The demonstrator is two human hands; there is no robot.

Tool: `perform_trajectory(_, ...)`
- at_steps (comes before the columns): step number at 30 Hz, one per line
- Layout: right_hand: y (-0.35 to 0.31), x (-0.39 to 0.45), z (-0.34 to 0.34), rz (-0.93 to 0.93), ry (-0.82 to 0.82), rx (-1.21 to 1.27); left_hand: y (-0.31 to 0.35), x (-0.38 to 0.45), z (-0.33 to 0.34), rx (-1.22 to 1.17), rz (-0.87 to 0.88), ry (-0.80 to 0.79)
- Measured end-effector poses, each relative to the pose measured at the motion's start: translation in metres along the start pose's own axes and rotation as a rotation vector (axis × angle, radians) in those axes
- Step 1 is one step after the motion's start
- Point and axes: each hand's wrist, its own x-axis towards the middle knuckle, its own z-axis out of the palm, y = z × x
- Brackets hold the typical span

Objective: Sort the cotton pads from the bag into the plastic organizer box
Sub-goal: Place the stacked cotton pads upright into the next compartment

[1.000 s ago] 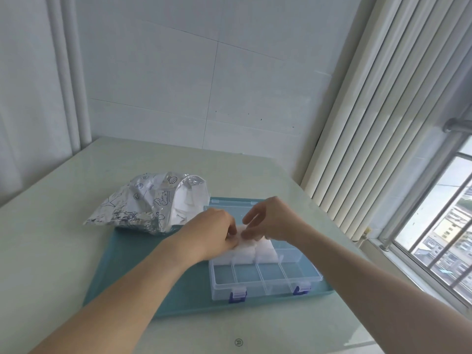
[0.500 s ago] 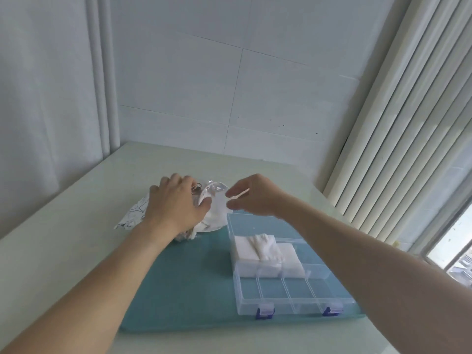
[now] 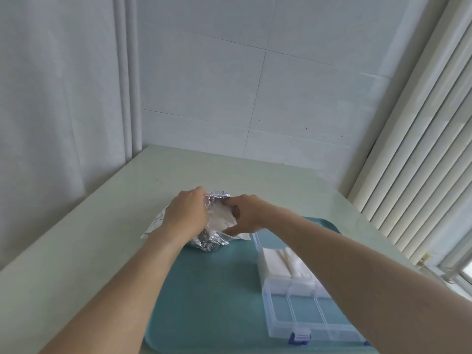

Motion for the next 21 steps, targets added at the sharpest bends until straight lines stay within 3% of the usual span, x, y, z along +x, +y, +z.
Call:
perform_trajectory(5, -0.003, 0.002, 0.006, -0.075, 0.075, 0.016, 0.002, -0.001, -0.009, -0.100, -0.017, -0.007)
perform_trajectory(9, -0.005, 0.006, 0.013, -0.025, 0.155, 0.046, 0.000, -0.005, -0.011, -0.209, -0.042, -0.008)
perform_trajectory(21, -0.002, -0.015, -0.010, 0.021, 0.313, 0.292, 0.003, -0.018, -0.014, -0.344, 0.042, 0.253)
